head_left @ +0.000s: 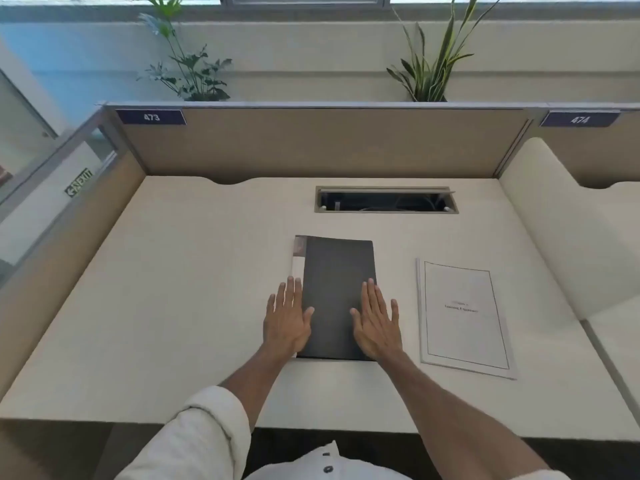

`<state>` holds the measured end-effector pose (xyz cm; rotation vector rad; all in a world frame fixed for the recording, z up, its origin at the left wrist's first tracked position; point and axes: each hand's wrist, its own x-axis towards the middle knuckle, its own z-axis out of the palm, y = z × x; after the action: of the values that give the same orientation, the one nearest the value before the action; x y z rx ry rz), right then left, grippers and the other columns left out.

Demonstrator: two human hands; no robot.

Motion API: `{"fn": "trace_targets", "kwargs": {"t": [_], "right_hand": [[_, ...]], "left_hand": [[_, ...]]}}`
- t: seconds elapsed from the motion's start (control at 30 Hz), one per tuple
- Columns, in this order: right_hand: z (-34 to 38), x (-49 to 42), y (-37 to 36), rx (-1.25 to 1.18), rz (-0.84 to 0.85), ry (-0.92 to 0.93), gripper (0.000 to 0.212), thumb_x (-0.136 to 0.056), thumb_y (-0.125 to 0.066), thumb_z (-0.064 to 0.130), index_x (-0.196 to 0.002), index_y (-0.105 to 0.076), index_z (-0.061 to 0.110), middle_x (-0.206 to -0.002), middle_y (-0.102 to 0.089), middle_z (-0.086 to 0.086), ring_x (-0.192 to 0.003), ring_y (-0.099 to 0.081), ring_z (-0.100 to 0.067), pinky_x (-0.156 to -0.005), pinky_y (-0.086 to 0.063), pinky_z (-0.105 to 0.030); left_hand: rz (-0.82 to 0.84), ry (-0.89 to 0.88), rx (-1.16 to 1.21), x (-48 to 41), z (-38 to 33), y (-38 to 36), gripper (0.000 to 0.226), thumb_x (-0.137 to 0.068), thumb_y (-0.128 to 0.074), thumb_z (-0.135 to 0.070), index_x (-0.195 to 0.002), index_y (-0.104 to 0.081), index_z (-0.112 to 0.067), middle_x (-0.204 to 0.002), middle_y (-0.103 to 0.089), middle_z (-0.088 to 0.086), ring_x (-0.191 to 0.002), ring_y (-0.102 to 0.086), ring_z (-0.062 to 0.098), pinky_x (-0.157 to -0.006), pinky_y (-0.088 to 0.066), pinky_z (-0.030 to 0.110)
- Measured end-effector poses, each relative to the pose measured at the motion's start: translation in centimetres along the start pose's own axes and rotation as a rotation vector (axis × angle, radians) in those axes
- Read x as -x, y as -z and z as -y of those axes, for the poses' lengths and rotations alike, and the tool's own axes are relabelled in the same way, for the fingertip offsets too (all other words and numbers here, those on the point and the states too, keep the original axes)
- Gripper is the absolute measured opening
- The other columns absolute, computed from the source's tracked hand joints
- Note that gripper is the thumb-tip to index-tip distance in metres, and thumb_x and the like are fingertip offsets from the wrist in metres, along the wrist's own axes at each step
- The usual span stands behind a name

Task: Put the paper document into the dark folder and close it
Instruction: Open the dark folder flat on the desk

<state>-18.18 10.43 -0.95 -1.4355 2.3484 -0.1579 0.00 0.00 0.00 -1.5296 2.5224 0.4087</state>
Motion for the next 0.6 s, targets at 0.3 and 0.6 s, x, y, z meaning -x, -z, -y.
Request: {"fn": "trace_targets", "kwargs": {"t": [0.3,0.6], "right_hand": [[-0.9,1.2,-1.2,-0.226,-0.125,-0.388,0.051,-0.112,-0.046,0.029,-0.159,-0.039,0.011,-0.152,-0.048,-0.009,-0.141,-0.049,-0.032,-0.112,-0.045,-0.050],[-0.6,-1.0,0.4,-0.697,-0.046,-0.665,0.039,-0.102,-0.054,0.010,-0.139,-0.062,0.008,-0.148,-0.054,-0.012,-0.142,-0.050,-0.035,-0.117,-0.045,-0.050]], "left_hand": [[0.132,0.143,0.003,0.4,0.0,-0.4,0.068,-0.111,-0.051,-0.025,-0.168,-0.023,-0.002,-0.165,-0.041,0.016,-0.146,-0.051,0.036,-0.118,-0.049,0.048],[0.154,0.175,0.141,-0.1,0.1,0.1,0.051,-0.109,-0.051,-0.019,-0.155,-0.037,-0.001,-0.150,-0.048,0.019,-0.133,-0.060,0.043,-0.106,-0.056,0.052]]}}
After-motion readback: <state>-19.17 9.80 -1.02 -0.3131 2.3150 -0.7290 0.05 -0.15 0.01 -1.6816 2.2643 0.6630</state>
